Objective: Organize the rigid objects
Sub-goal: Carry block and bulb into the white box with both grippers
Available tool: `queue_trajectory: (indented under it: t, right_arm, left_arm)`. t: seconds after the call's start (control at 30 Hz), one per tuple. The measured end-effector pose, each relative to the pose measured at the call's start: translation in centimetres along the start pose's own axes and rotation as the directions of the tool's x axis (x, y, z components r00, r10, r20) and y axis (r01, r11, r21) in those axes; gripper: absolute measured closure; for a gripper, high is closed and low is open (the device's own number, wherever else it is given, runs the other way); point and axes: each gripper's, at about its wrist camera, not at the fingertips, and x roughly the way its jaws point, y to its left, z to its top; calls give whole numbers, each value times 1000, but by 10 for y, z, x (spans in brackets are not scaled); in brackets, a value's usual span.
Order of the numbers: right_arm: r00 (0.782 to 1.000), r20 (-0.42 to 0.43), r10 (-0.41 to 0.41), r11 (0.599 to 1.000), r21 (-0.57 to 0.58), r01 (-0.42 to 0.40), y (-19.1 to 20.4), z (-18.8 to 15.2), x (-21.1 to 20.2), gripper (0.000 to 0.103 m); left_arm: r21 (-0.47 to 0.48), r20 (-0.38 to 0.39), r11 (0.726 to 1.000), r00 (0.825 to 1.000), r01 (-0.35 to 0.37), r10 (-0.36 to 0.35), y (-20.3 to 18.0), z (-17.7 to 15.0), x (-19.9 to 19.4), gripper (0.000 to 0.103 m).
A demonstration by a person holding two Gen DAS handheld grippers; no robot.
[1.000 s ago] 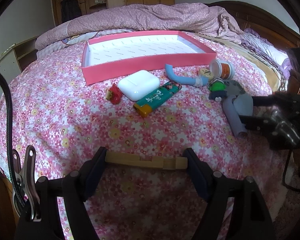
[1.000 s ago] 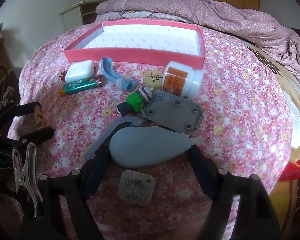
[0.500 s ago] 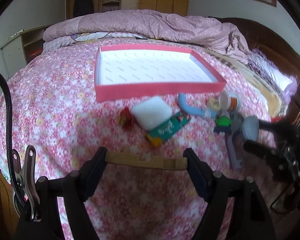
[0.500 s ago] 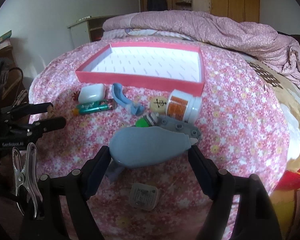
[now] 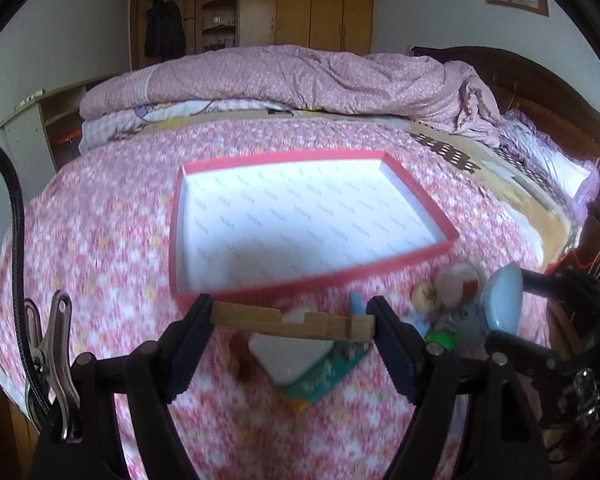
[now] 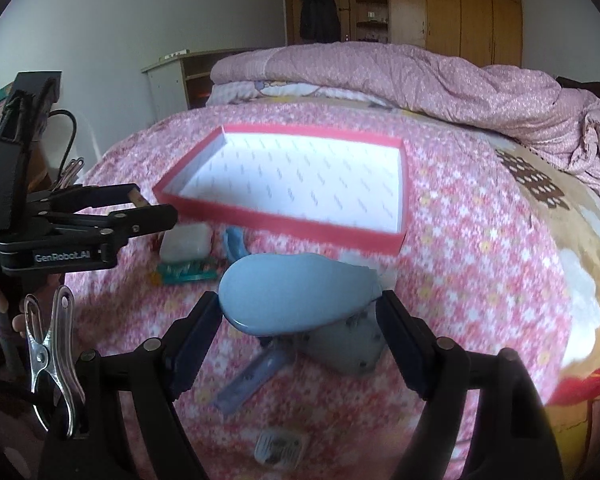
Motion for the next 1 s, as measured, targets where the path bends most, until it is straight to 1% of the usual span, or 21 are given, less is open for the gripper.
queue_trajectory:
  t: [0.2,0.4,0.63,0.77,0.9,1.0]
  right_arm:
    - [1000,21,-11,1000,-11,11,-11,25,9,22]
    - [1000,6,-2,1000,-1,2,-20,46,31,22]
    - [1000,-21,0,1000,8,1,-28,63,60,22]
    - [999,-50,-9,1000,-2,9,-31,70,79,22]
    - [997,-75,-22,1000,-16,21,-32,76,94,22]
    - [996,-89,-27,999,-23,25,-33,81,104,22]
  left_arm:
    - [12,22,1000,1000,-14,14,-3,29,9,22]
    - [-11,-2,999,999,-33,33,2,48,30,22]
    - [-46,-48,998,998,-48,46,10,58,64,22]
    - [-33,-61,997,996,-63,61,12,59,81,22]
    - [-11,-70,996,993,-94,93,13,63,99,22]
    - [-9,-77,995,992,-101,100,15,67,110,22]
